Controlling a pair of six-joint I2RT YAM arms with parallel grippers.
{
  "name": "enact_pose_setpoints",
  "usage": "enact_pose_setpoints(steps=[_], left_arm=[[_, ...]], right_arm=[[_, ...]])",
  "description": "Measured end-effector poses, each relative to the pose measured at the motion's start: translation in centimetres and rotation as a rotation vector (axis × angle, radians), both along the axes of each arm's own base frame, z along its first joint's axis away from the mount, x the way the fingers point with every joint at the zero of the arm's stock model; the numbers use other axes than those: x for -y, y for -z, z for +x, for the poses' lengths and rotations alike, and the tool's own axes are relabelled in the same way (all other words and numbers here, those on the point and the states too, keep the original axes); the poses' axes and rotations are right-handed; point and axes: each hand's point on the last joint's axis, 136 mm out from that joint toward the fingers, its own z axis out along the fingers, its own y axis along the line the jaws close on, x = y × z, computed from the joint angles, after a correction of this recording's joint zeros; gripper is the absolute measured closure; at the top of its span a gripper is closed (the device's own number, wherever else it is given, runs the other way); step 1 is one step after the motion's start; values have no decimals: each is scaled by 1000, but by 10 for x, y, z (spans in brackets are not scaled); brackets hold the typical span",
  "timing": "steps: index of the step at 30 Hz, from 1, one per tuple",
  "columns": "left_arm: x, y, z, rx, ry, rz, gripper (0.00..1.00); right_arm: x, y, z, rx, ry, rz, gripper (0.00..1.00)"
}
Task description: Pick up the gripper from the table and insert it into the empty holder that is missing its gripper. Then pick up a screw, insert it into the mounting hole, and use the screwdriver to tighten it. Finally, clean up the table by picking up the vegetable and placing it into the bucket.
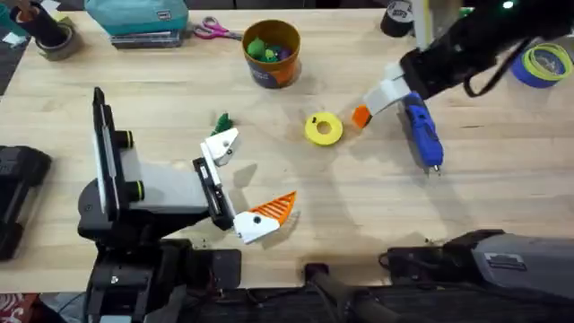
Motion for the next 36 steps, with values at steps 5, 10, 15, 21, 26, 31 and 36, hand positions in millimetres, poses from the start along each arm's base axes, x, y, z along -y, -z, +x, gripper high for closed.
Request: enact_pose_setpoints(steps=[5, 10, 15, 21, 26, 31, 36], left_arm=[[0, 0, 0, 0, 0, 0, 15], [0, 0, 0, 0, 0, 0, 15], [0, 0, 0, 0, 0, 0, 15], [0, 0, 0, 0, 0, 0, 15], [0, 0, 0, 0, 0, 0, 15], [0, 0, 0, 0, 0, 0, 15], [0, 0, 0, 0, 0, 0, 15]], right_arm=[[-4, 15, 9, -46, -14, -16, 5], [-7, 37, 19, -93, -10, -29, 5], [-11, 63, 32, -137, 6, -40, 5], [-15, 74, 45, -105, 12, -28, 6], [-14, 82, 45, -111, 16, -30, 17], [-12, 92, 43, -147, 25, -40, 73], [-12, 99, 42, -169, 30, -47, 222]])
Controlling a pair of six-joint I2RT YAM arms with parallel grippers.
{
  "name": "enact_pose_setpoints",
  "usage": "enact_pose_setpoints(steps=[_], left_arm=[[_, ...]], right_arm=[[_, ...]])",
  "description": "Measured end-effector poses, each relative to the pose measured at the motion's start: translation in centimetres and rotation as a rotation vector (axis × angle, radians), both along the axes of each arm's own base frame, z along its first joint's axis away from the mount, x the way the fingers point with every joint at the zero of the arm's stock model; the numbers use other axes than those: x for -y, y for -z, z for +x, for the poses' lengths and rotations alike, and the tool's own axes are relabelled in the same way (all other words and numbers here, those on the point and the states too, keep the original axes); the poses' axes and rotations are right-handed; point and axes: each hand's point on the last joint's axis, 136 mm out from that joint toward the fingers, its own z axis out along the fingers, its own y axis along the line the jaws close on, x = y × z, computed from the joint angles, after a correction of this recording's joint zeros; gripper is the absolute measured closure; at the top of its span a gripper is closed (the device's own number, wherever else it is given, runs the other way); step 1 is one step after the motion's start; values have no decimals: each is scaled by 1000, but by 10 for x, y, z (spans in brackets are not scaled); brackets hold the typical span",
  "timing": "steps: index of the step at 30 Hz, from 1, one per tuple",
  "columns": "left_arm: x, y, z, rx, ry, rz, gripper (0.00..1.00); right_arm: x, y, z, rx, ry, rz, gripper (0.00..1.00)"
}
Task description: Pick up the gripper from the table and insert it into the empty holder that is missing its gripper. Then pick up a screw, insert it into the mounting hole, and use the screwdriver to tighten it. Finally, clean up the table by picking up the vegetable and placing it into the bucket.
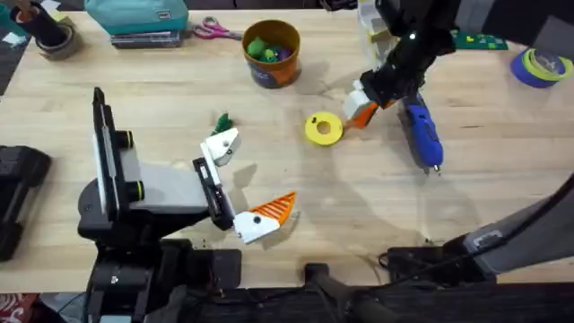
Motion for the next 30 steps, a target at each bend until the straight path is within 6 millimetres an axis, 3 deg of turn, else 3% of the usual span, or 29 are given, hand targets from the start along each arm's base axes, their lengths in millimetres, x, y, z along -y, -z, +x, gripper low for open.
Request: enact_pose_setpoints(steps=[9, 10, 12, 13, 20, 25, 26, 27, 30], left_arm=[[0, 0, 0, 0, 0, 0, 15], [0, 0, 0, 0, 0, 0, 15], [0, 0, 0, 0, 0, 0, 15], [0, 0, 0, 0, 0, 0, 15], [0, 0, 0, 0, 0, 0, 15], [0, 0, 0, 0, 0, 0, 15], [0, 0, 0, 0, 0, 0, 15], [0, 0, 0, 0, 0, 0, 15], [0, 0, 0, 0, 0, 0, 14]], right_arm=[[0, 2, 1, 0, 0, 0, 632], [0, 2, 1, 0, 2, 0, 695], [0, 2, 1, 1, 2, 0, 922], [-1, 2, 2, 3, 4, 1, 977], [0, 2, 1, 0, 4, 0, 991], [5, -9, -16, -83, 5, -25, 992], [4, -18, -15, -84, 5, -25, 992], [0, -53, 0, -30, 8, -8, 992], [-7, -100, 22, 83, 23, 28, 992]])
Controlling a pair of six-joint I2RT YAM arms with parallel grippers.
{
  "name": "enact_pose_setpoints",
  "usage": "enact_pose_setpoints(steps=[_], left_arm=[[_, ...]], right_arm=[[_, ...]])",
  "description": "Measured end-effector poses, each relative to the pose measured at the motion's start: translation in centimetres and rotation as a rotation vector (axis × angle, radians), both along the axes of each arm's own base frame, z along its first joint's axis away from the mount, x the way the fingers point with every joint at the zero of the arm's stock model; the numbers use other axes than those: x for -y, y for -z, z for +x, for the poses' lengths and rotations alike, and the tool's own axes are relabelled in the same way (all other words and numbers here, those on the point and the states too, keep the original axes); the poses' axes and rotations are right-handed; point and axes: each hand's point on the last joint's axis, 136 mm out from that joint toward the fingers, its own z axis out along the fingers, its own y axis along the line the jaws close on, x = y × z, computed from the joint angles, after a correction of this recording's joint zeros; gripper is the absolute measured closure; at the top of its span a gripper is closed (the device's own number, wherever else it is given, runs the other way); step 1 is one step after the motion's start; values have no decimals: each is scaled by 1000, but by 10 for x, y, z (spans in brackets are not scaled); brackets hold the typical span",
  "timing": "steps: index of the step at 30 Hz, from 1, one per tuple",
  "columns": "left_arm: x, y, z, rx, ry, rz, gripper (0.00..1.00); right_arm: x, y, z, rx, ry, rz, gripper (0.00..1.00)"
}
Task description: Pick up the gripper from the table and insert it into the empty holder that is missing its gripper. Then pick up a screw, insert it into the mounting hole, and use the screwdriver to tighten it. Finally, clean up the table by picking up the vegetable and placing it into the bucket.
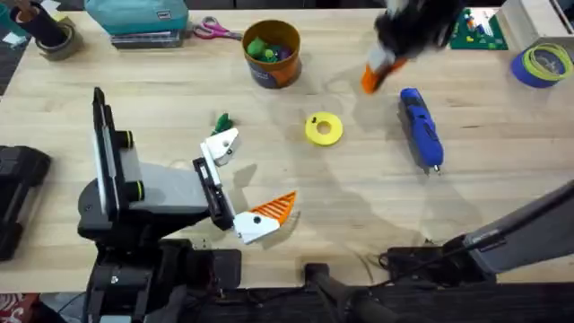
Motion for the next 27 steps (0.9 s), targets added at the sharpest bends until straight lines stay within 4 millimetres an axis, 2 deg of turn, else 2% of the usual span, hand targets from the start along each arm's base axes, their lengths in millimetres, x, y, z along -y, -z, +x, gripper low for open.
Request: enact_pose_setpoints(steps=[1, 5, 8, 12, 18, 27], left_arm=[[0, 0, 0, 0, 0, 0, 14], [0, 0, 0, 0, 0, 0, 14], [0, 0, 0, 0, 0, 0, 14], [0, 0, 0, 0, 0, 0, 14], [0, 0, 0, -1, 0, 0, 14], [0, 0, 0, 0, 0, 0, 14]], right_arm=[[-5, -41, 14, 124, 17, 42, 992], [-8, -85, 11, 247, 24, 87, 992], [-12, -105, 1, 296, 27, 113, 992], [-18, -116, -8, 311, 35, 154, 992], [-37, -119, -16, 269, 15, 267, 992], [-72, -123, -15, 311, -67, 477, 992]])
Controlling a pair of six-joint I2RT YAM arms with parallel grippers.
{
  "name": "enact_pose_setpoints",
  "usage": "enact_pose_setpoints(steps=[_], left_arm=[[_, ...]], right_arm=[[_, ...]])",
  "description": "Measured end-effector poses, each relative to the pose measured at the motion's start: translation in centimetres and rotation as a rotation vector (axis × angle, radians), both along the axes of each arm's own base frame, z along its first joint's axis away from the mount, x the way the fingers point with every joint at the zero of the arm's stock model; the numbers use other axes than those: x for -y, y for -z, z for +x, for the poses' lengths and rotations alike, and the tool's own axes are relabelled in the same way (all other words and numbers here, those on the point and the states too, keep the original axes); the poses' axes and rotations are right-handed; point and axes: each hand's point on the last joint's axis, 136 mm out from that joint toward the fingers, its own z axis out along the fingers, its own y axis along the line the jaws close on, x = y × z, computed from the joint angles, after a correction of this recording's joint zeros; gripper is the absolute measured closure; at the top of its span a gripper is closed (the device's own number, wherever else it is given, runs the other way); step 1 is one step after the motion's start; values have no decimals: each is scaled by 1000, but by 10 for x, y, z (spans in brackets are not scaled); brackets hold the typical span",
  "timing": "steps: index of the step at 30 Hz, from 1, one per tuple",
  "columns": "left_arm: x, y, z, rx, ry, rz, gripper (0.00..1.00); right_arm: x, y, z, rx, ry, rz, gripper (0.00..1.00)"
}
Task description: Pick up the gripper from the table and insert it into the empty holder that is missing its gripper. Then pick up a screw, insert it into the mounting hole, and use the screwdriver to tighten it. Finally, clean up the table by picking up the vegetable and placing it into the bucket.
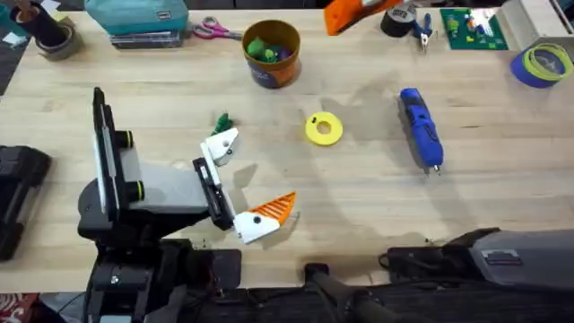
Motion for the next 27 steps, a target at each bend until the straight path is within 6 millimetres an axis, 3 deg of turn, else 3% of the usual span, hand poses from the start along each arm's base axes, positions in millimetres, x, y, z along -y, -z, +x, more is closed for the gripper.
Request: enact_pose_setpoints(steps=[9, 20, 27], left_arm=[[0, 0, 0, 0, 0, 0, 15], [0, 0, 0, 0, 0, 0, 15], [0, 0, 0, 0, 0, 0, 15]], right_arm=[[-27, 3, -19, 83, -97, 243, 992], [-58, 29, -28, 56, -172, 562, 992], [-53, 40, -35, 17, -211, 775, 992]])
